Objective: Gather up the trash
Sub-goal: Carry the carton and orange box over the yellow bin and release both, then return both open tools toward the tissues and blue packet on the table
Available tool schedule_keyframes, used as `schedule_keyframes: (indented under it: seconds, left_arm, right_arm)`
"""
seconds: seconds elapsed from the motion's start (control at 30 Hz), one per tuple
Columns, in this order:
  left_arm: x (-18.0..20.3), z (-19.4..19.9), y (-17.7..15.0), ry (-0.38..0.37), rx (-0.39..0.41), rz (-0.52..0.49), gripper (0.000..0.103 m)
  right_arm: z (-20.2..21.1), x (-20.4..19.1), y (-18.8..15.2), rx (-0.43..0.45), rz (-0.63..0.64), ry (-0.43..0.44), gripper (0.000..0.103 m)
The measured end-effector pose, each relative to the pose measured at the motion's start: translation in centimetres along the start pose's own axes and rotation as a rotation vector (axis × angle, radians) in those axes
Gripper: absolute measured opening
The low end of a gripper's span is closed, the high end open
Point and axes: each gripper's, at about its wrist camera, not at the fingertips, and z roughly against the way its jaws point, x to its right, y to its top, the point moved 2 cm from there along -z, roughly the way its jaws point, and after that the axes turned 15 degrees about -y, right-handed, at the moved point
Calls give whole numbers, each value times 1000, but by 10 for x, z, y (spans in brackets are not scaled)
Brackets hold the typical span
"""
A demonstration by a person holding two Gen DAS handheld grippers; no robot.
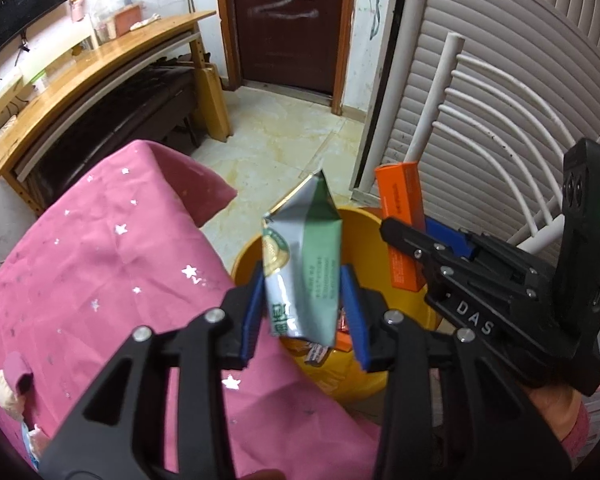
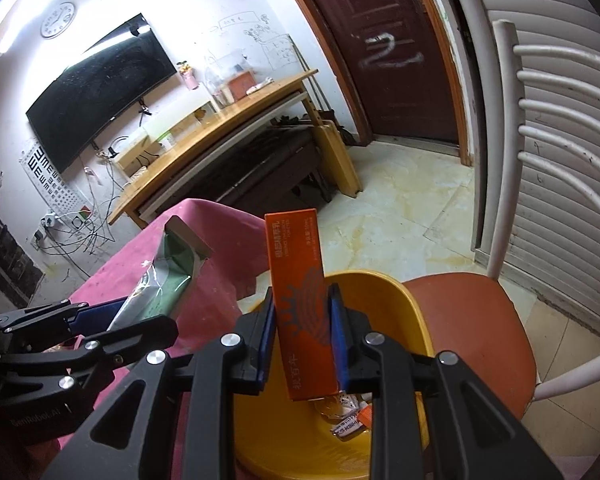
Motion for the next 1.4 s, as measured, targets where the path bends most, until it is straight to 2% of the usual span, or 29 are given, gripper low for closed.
schedule_keyframes:
  seconds: [0.03, 0.07, 0.13, 0.23, 0.33, 0.47, 0.7, 0.9, 1.03, 1.17, 1.27, 1.4]
  left_arm:
    - [0, -1, 0, 4, 1, 2, 47]
    - [1, -3, 0, 3, 3, 4, 59]
    - [1, -4, 1, -2, 11, 12, 67]
    - [2, -5, 1, 10, 11, 8, 67]
    - [1, -1, 0, 20, 15, 13, 67]
    - [-4, 10, -2, 41, 39, 26, 72]
    - [-19, 35, -13, 51, 73, 59, 73]
    - [-45, 73, -38, 69, 129, 98, 79]
    - [-74, 108, -61, 126, 178, 135, 82]
    - [-102, 137, -81, 149, 217, 204, 85]
    - [-116, 157, -98, 194, 244, 218, 89]
    - [-131, 181, -119, 245, 273, 241, 90]
  right_arm:
    - [-1, 2, 0, -3, -7, -3, 20]
    - [-1, 2, 0, -5, -10, -5, 20]
    - [-3, 5, -1, -11, -21, -9, 27]
    - [-4, 5, -1, -15, -21, -13, 38]
    - [-4, 2, -2, -16, -13, -15, 43]
    - [-5, -3, -2, -13, 7, -23, 48]
    - [4, -25, -2, 22, 70, -46, 63]
    - [22, -61, -5, 70, 161, -44, 67]
    - [36, -91, -9, 103, 233, -29, 70]
    - [44, -120, -11, 118, 276, 0, 73]
    - [47, -144, -13, 121, 317, 22, 76]
    - [50, -177, -16, 125, 365, 56, 78]
